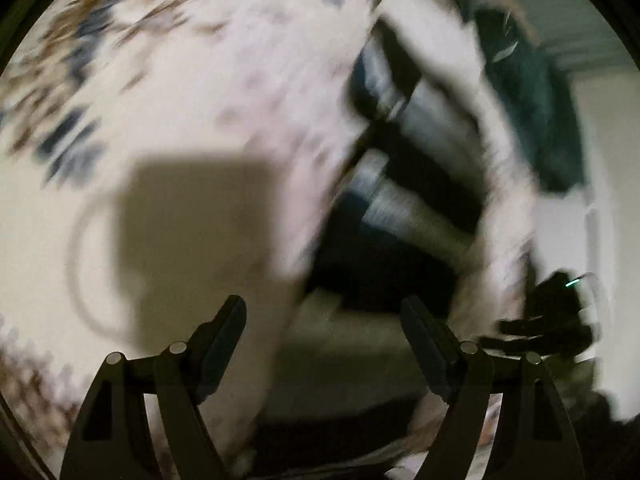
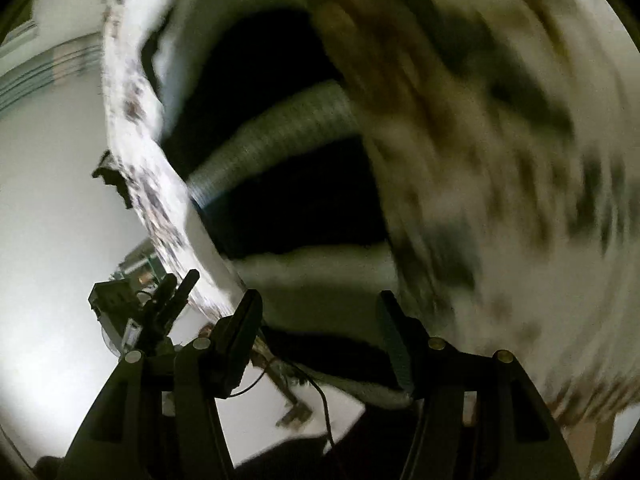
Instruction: Fold small clothes
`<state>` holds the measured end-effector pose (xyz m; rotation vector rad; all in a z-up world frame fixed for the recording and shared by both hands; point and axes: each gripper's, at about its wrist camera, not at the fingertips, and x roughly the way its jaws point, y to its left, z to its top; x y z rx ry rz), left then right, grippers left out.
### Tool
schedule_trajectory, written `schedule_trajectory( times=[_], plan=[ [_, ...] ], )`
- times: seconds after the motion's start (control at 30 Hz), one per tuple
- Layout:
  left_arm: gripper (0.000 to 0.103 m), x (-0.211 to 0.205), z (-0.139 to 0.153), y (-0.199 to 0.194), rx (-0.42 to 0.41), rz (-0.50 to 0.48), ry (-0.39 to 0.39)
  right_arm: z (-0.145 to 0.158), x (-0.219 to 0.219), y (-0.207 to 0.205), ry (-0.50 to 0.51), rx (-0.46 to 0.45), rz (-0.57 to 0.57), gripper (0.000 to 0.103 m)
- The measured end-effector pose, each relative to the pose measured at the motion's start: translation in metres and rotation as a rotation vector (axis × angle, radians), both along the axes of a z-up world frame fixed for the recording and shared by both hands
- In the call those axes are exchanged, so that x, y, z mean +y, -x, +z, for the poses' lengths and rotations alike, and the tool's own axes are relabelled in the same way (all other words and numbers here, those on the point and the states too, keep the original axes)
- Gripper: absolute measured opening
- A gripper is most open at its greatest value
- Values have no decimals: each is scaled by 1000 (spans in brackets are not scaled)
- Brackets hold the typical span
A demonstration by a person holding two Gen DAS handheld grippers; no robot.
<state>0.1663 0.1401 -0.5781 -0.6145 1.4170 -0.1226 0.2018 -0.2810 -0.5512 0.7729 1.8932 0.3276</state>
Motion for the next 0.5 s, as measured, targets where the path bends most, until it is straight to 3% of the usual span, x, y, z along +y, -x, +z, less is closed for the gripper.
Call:
schedule_trajectory(
  times=[0.1, 0.17, 0.2, 0.27, 0.43, 0.5],
  plan=[
    [78, -1, -29, 33, 87, -39, -155, -12, -5, 39, 39, 42, -12, 61],
    [78, 3, -55, 45, 134, -37, -177, -21, -11, 59, 86, 56, -22, 61],
    [79, 3, -62, 46, 127, -35, -174, -24, -10, 64, 97, 58, -24, 61],
    [103, -4, -69, 41, 94, -51, -150, -28, -9, 72, 114, 58, -38, 61],
    [103, -26, -78, 32, 100, -68, -300, -28, 5, 77, 122, 32, -13, 61],
    [103, -27, -77, 32, 92, -42, -311, -31, 10, 77, 124, 28, -12, 61]
  ],
)
